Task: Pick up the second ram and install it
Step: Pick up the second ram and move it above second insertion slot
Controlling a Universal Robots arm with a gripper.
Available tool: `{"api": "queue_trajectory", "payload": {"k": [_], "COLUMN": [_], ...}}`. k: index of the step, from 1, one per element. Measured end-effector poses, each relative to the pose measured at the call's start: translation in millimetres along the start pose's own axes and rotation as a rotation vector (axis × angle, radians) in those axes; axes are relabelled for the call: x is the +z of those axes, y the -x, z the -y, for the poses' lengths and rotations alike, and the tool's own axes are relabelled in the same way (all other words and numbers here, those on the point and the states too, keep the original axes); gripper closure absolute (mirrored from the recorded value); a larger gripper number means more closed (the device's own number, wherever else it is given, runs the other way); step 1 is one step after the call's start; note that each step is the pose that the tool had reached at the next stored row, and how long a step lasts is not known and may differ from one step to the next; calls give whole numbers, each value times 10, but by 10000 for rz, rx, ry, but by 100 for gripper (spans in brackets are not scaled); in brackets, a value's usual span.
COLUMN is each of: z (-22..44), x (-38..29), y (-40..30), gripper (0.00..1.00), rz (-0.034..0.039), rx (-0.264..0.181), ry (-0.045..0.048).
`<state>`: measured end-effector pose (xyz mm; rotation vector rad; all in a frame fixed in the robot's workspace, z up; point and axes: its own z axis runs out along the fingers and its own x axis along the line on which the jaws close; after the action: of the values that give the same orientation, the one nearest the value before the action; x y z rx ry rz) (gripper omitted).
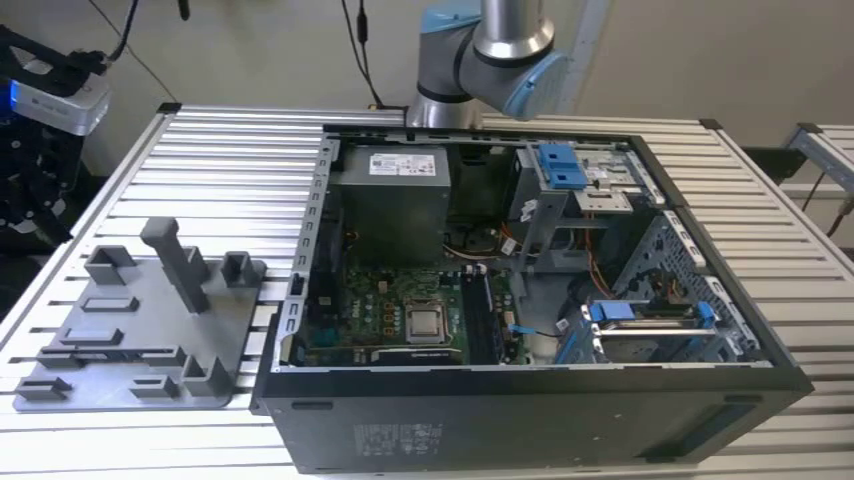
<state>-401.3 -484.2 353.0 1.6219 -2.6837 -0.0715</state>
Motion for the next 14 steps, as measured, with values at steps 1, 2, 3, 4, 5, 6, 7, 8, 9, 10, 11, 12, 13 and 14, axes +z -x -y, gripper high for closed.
{"api": "queue_trajectory", "payload": {"k": [1, 2, 3, 4, 5, 6, 7, 8, 9, 10, 11, 12, 13, 14], "z": [0, 1, 1, 1, 1, 2, 2, 3, 3, 3, 3, 3, 4, 5], "x": [2, 3, 5, 6, 10, 12, 15, 17, 21, 23, 25, 27, 30, 33], "y": [0, 0, -1, -1, -2, -2, -2, -3, -3, -3, -3, -4, -5, -6], "gripper": [89, 89, 89, 89, 89, 89, 89, 89, 89, 89, 89, 89, 89, 89], "rz": [-4, -12, -18, -25, -28, -34, -37, -41, -44, -50, -53, -54, -53, -53], "rx": [-152, -313, -471, -630, -792, -960, -1125, -1288, -1458, -1623, -1790, -1934, -2081, -2220], "ry": [2, 3, 5, 7, 7, 6, 3, 0, -4, -5, -10, -20, -32, -42]}}
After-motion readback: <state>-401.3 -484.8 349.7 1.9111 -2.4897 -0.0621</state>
